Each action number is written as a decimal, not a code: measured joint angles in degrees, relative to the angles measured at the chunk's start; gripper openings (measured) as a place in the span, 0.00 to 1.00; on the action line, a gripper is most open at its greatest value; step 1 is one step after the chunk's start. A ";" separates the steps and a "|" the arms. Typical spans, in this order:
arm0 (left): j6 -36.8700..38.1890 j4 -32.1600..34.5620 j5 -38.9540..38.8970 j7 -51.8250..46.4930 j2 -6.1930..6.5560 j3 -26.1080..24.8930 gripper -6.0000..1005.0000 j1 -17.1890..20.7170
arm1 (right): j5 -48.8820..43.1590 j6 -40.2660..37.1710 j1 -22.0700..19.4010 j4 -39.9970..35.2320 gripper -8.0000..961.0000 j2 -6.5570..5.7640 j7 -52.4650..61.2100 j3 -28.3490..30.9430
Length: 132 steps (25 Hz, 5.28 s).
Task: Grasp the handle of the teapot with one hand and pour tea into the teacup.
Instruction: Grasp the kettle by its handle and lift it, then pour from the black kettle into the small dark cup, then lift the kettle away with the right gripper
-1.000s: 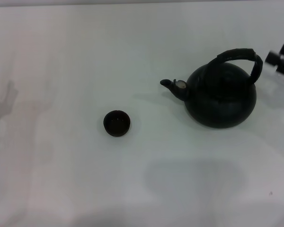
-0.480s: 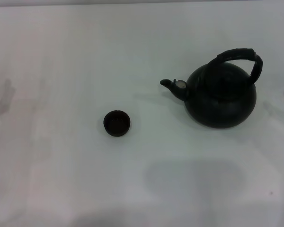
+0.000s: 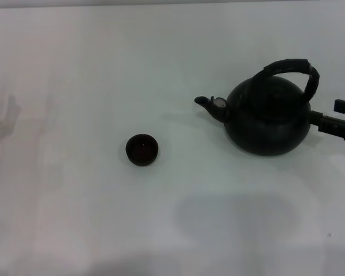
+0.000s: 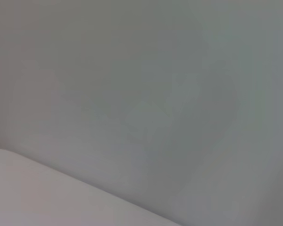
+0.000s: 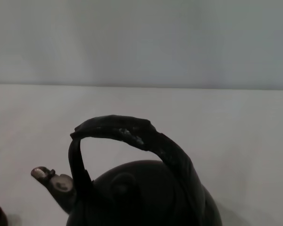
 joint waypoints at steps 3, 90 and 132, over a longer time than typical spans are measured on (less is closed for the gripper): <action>0.00 0.01 0.00 0.00 -0.01 0.00 0.89 -0.02 | 1.30 0.79 0.34 0.08 0.81 -0.07 -0.02 -0.75; 0.09 0.74 -3.77 0.00 0.16 0.00 0.89 -0.53 | 4.52 29.42 18.85 0.77 0.17 -0.35 -16.88 -27.61; -0.06 1.94 -3.77 -0.24 0.16 0.00 0.89 -0.43 | 4.55 49.89 18.16 -1.55 0.13 -0.34 -36.61 -42.82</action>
